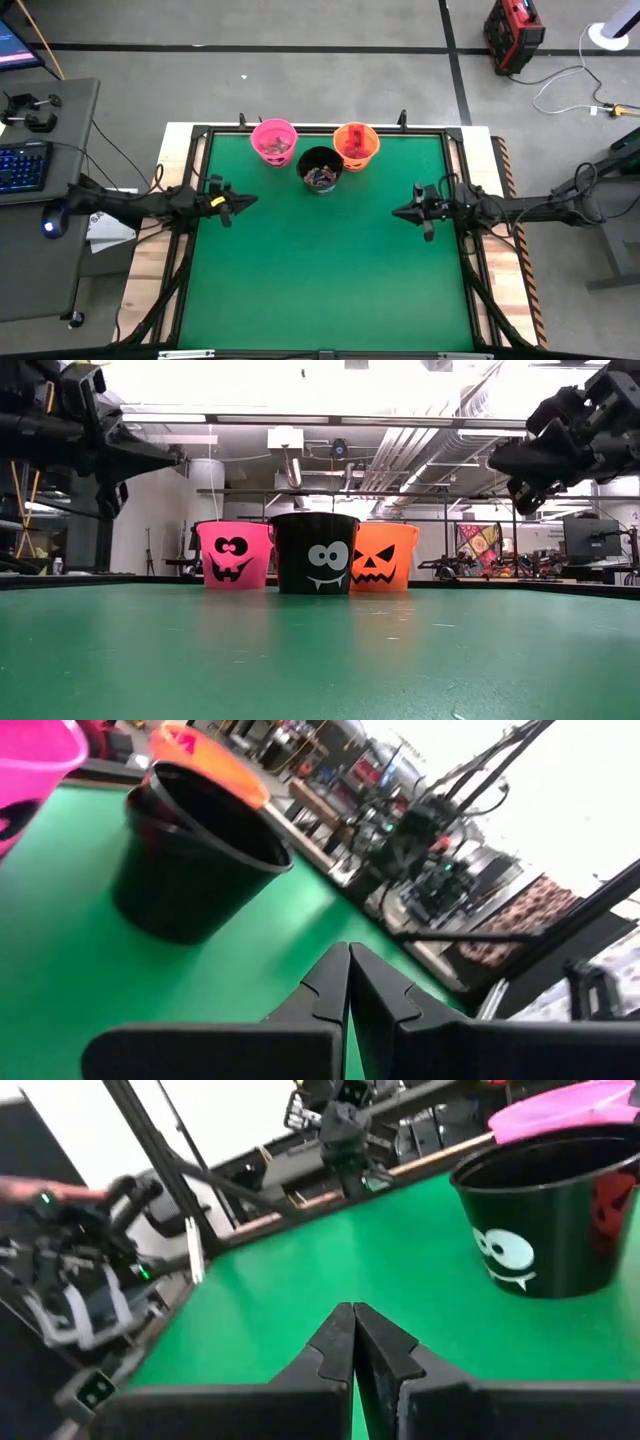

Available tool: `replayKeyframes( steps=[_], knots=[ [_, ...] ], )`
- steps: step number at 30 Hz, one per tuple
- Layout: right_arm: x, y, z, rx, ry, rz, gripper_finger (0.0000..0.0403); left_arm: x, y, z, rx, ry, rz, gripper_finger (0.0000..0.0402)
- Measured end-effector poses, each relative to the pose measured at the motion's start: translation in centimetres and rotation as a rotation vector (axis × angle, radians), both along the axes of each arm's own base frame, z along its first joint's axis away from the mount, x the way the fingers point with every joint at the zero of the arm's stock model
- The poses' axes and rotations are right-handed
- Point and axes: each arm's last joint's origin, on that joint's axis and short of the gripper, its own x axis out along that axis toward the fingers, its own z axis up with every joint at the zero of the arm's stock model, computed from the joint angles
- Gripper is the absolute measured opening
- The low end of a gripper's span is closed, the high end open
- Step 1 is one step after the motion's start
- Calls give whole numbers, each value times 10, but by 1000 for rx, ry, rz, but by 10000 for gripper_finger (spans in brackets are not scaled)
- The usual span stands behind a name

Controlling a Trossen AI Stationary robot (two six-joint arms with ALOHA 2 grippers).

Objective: Sort candy by brand, put in halloween buckets
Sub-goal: Return to Home Position

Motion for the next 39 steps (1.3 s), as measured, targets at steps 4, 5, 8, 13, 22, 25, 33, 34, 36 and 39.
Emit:
replayKeyframes(
  steps=[4,5,8,13,22,25,33,34,36,39],
  knots=[
    [0,0,-5,-11,47,0,0,-7,0,-4,4,33,-7,1],
    [-1,0,-6,-9,57,0,0,-8,0,-1,3,5,-15,1],
    [-1,0,-8,-11,84,1,0,-14,0,5,1,-69,-26,1],
    [-3,3,-11,-6,113,27,0,-16,0,7,-1,-108,-30,1],
    [-18,6,-6,-12,25,47,0,-16,0,8,0,-115,-32,1],
    [-26,6,5,-19,-108,40,0,-16,0,9,-1,-130,-32,1],
    [-28,6,14,-26,-209,47,0,-16,0,9,-1,-127,-32,1],
    [-28,6,14,-25,-204,47,0,-16,0,9,0,-128,-31,1],
    [-28,6,13,-25,-200,46,0,-16,0,8,0,-115,-32,1],
    [-28,6,11,-24,-180,46,0,-16,0,7,0,-113,-31,1]
  ],
)
